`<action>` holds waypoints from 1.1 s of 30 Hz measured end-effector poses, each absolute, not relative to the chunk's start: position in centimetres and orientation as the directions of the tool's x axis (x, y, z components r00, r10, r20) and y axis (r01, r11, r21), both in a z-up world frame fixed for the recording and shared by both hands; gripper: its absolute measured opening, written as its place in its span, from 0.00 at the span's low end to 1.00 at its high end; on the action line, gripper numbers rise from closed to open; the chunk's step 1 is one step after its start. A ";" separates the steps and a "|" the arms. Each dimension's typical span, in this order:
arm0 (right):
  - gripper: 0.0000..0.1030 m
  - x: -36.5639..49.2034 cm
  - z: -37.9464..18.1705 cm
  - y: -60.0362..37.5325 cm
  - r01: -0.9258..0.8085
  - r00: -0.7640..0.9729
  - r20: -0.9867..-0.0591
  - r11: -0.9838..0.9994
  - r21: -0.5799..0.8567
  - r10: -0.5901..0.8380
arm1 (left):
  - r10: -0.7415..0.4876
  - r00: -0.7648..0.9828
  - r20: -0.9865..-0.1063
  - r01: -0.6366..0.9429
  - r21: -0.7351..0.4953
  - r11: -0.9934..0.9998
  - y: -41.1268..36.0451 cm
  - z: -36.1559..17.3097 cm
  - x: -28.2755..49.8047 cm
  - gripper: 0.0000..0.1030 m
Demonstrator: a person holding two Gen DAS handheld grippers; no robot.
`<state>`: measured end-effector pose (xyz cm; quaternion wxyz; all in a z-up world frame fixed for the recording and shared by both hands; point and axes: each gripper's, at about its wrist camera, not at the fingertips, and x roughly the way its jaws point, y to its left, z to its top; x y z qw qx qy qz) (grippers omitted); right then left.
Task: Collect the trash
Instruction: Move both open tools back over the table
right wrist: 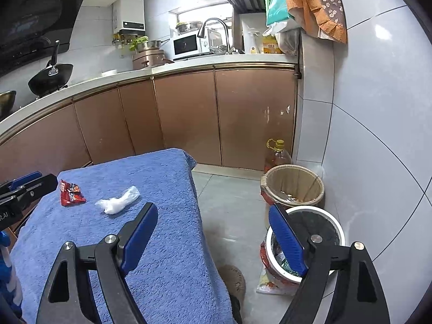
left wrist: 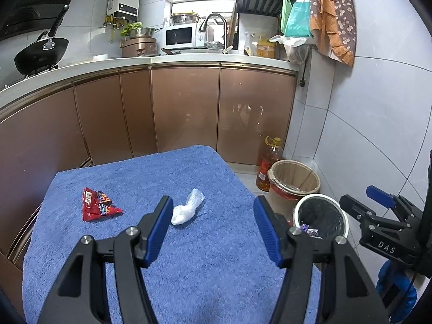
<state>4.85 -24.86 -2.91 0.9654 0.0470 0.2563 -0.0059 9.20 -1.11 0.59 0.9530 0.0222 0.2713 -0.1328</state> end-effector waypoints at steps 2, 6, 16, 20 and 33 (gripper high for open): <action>0.81 4.8 -2.9 -24.9 0.035 0.868 -0.496 0.996 0.087 0.013 | -0.240 0.818 -0.523 0.265 -0.029 0.964 -1.2 0.6 9.2 0.58; 0.81 4.9 -3.0 -24.8 0.032 0.866 -0.501 0.995 0.091 0.018 | -0.237 0.819 -0.522 0.263 -0.027 0.965 -1.0 0.4 9.1 0.58; 0.81 5.3 -3.6 -24.3 0.013 0.854 -0.518 0.996 0.086 0.034 | -0.232 0.823 -0.518 0.263 -0.014 0.965 -0.2 -0.2 9.4 0.58; 0.81 5.6 -3.8 -24.1 0.002 0.850 -0.524 0.997 0.083 0.042 | -0.231 0.826 -0.514 0.265 -0.008 0.964 -0.1 -0.4 9.6 0.58; 0.81 7.6 -4.5 -21.7 -0.076 0.823 -0.559 0.995 0.059 0.096 | -0.185 0.794 -0.578 0.229 0.003 0.973 3.3 -2.3 11.7 0.58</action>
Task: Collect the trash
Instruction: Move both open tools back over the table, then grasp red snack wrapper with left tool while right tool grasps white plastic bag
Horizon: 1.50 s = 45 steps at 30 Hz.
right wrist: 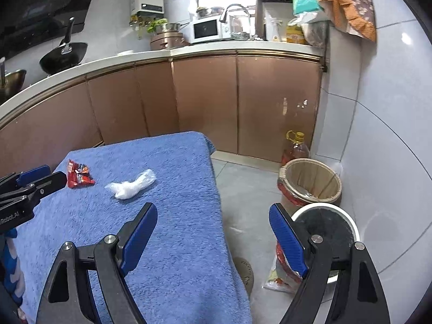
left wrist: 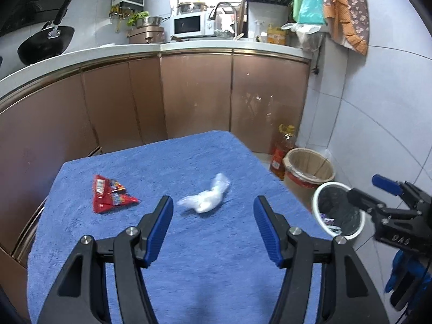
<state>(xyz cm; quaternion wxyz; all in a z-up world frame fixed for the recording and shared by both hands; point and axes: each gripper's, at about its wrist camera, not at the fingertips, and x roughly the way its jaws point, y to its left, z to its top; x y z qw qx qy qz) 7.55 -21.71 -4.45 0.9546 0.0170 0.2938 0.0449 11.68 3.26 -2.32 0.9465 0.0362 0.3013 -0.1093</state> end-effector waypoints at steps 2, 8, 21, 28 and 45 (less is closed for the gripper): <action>0.81 8.0 -4.5 -21.0 -0.100 0.815 -0.567 0.993 0.062 0.118 | -0.171 0.790 -0.589 0.212 0.000 0.977 4.7 -2.7 12.1 0.58; 0.81 10.4 -5.0 -18.1 -0.206 0.772 -0.600 0.975 0.080 0.212 | -0.119 0.768 -0.630 0.139 -0.018 0.990 10.3 -4.1 14.0 0.58; 0.81 17.4 -9.6 -12.2 -0.360 0.598 -0.697 0.910 0.206 0.394 | -0.163 0.704 -0.691 0.115 -0.116 0.987 18.3 -7.6 18.9 0.68; 0.81 21.0 -11.8 -10.2 -0.392 0.529 -0.724 0.884 0.253 0.442 | -0.168 0.700 -0.694 0.114 -0.124 0.986 19.8 -8.4 23.2 0.68; 0.81 25.5 -13.3 -9.0 -0.384 0.465 -0.714 0.846 0.371 0.524 | -0.246 0.647 -0.722 0.135 -0.208 0.969 21.0 -11.0 28.4 0.68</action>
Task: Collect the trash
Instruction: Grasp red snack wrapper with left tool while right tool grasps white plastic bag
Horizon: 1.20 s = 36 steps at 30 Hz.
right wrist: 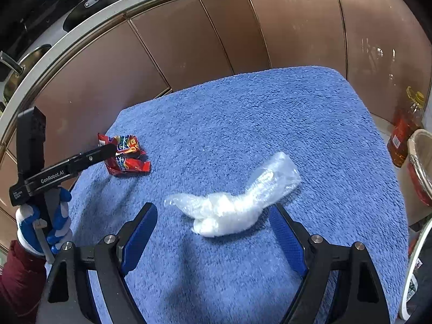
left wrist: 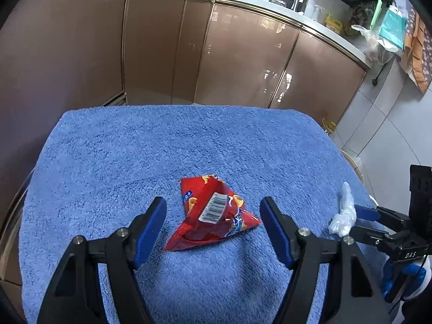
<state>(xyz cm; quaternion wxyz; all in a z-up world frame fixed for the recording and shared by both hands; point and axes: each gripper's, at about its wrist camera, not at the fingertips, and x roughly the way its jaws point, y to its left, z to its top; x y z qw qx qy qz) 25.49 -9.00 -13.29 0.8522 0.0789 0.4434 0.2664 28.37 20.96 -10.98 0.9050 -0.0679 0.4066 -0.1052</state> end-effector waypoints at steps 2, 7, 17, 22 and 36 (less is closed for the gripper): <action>0.81 25.7 -13.4 -8.9 -0.379 0.460 -0.703 0.836 0.396 0.542 | -0.246 0.647 -0.722 0.133 -0.211 0.968 21.1 -11.1 28.4 0.68; 0.73 26.2 -13.9 -9.3 -0.344 0.448 -0.679 0.813 0.470 0.582 | -0.249 0.647 -0.721 0.143 -0.206 0.968 20.8 -11.3 28.2 0.61; 0.33 26.7 -14.8 -9.2 -0.326 0.431 -0.698 0.820 0.471 0.572 | -0.255 0.636 -0.728 0.149 -0.208 0.967 20.4 -11.6 28.5 0.33; 0.31 25.6 -14.0 -9.8 -0.341 0.454 -0.676 0.814 0.471 0.581 | -0.274 0.637 -0.721 0.169 -0.216 0.962 20.1 -11.2 27.8 0.15; 0.30 19.5 -7.5 -13.2 -0.393 0.551 -0.581 0.800 0.452 0.599 | -0.296 0.700 -0.649 0.261 -0.154 0.953 15.8 -3.7 21.9 0.13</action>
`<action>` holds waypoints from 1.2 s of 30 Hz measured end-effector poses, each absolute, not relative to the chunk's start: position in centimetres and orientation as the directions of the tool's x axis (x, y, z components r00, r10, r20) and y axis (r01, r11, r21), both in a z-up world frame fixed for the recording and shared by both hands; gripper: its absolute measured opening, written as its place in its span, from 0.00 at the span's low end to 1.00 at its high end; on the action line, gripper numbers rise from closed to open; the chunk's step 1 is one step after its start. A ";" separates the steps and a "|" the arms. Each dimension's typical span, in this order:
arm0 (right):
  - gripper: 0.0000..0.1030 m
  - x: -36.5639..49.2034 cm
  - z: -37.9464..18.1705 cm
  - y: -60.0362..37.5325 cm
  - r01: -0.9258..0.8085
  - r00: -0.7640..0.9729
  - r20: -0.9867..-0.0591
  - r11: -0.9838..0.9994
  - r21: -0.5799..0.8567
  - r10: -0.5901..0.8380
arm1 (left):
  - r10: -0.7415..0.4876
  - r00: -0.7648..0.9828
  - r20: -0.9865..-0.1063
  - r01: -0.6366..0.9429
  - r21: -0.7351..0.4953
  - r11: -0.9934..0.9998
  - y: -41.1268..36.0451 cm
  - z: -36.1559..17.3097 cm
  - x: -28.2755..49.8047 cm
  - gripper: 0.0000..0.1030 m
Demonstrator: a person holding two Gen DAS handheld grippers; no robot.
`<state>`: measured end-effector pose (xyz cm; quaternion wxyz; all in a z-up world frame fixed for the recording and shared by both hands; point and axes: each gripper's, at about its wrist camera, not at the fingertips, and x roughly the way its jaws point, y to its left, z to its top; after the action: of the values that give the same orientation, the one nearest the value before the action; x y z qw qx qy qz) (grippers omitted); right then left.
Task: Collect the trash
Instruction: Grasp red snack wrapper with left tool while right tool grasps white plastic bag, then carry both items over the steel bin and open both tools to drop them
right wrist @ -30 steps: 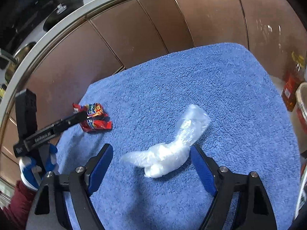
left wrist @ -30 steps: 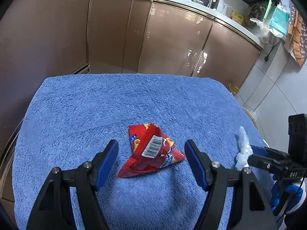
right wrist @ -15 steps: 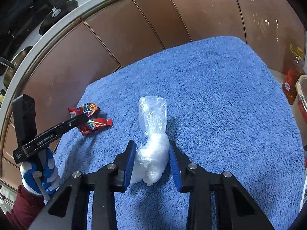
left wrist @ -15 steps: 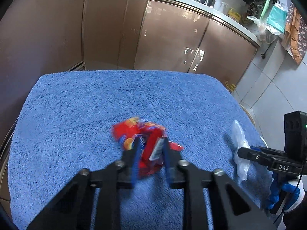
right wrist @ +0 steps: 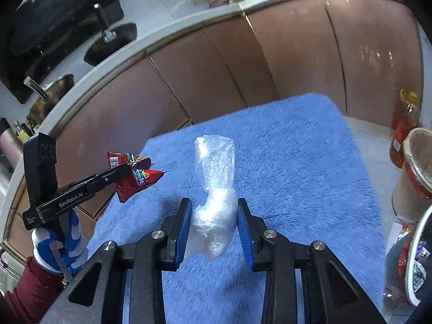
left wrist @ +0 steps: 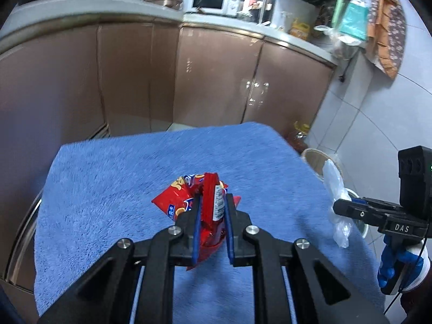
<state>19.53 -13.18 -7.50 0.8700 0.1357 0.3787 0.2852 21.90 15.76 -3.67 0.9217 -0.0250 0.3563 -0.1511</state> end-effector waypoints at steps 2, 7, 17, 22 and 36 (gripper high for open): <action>0.30 18.5 -6.5 -14.3 -0.387 0.576 -0.564 0.805 0.449 0.592 | -0.312 0.705 -0.637 0.288 -0.145 0.946 14.3 -2.4 20.8 0.13; 0.30 16.0 -4.8 -18.6 -0.341 0.647 -0.533 0.832 0.437 0.545 | -0.373 0.694 -0.616 0.382 -0.124 0.916 9.2 0.2 18.8 0.13; 0.30 11.7 -4.8 -31.3 -0.067 0.787 -0.557 0.934 0.350 0.265 | -0.561 0.567 -0.603 0.608 -0.152 0.779 -6.2 1.7 18.2 0.13; 0.30 10.8 -7.1 -37.3 0.107 0.795 -0.599 0.951 0.290 0.093 | -0.616 0.470 -0.632 0.704 -0.153 0.694 -15.2 0.5 18.9 0.13; 0.32 13.1 -15.4 -46.4 0.345 0.694 -0.715 0.912 0.223 -0.087 | -0.633 0.263 -0.728 0.753 -0.256 0.607 -32.7 -7.0 24.7 0.14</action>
<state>13.12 -46.38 -15.43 0.9038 0.1727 0.3727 -0.1195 24.68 -32.74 -6.96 0.7914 0.0712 0.4207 -0.4378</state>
